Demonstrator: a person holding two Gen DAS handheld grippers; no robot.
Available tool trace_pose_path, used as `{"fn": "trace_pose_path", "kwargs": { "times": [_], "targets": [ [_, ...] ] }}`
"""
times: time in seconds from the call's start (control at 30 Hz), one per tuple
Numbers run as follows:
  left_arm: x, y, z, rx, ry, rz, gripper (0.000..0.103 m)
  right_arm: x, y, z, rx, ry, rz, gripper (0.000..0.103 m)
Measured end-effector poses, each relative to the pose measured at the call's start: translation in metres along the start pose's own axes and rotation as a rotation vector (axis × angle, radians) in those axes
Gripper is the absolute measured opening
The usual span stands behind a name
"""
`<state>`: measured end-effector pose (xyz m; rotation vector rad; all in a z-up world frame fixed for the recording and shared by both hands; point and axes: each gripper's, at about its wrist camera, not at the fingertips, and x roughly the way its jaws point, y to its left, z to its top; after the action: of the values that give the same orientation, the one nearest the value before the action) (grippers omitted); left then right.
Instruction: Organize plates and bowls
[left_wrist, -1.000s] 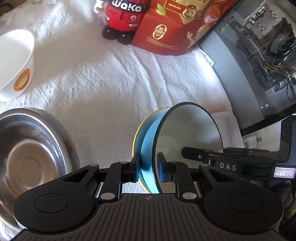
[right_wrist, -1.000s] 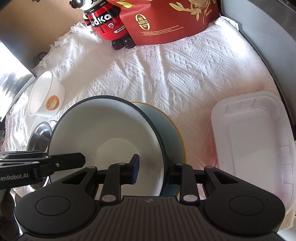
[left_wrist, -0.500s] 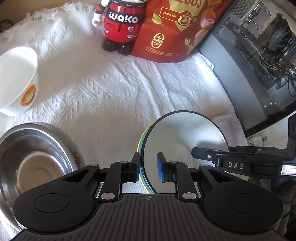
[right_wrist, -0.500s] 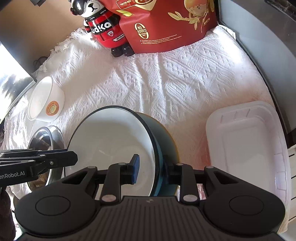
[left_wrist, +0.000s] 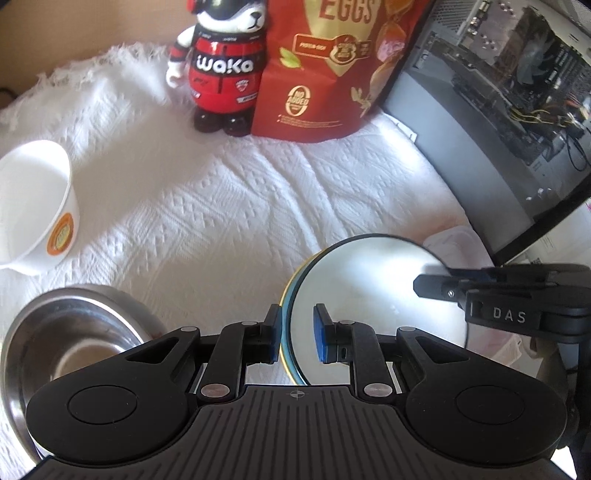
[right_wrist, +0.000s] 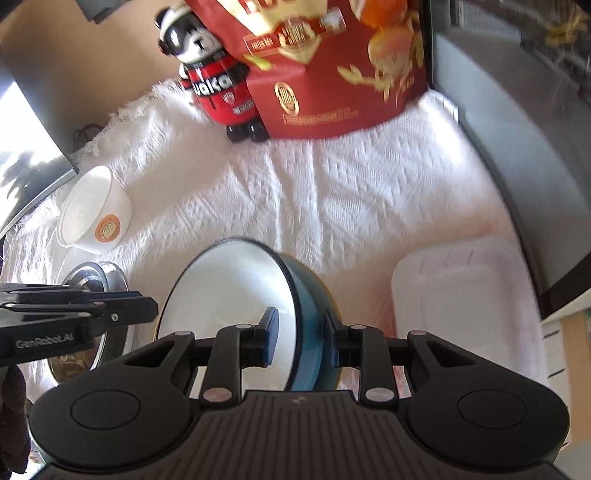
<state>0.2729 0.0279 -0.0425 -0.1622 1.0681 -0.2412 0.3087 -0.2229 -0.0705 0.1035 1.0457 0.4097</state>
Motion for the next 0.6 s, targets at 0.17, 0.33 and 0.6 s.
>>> {"fn": "trace_pose_path", "kwargs": {
  "times": [0.17, 0.33, 0.6],
  "targets": [
    [-0.005, -0.003, 0.001, 0.027, -0.019, -0.017, 0.021, -0.004, 0.002, 0.003, -0.03, -0.025, -0.031, 0.027],
    [-0.016, 0.005, 0.008, -0.005, -0.046, -0.049, 0.021, -0.002, 0.0, 0.003, -0.021, -0.021, -0.034, 0.027],
    [-0.039, 0.059, 0.013, -0.174, -0.128, -0.064, 0.021, -0.009, 0.025, 0.022, -0.044, -0.08, -0.01, 0.04]
  ]
}}
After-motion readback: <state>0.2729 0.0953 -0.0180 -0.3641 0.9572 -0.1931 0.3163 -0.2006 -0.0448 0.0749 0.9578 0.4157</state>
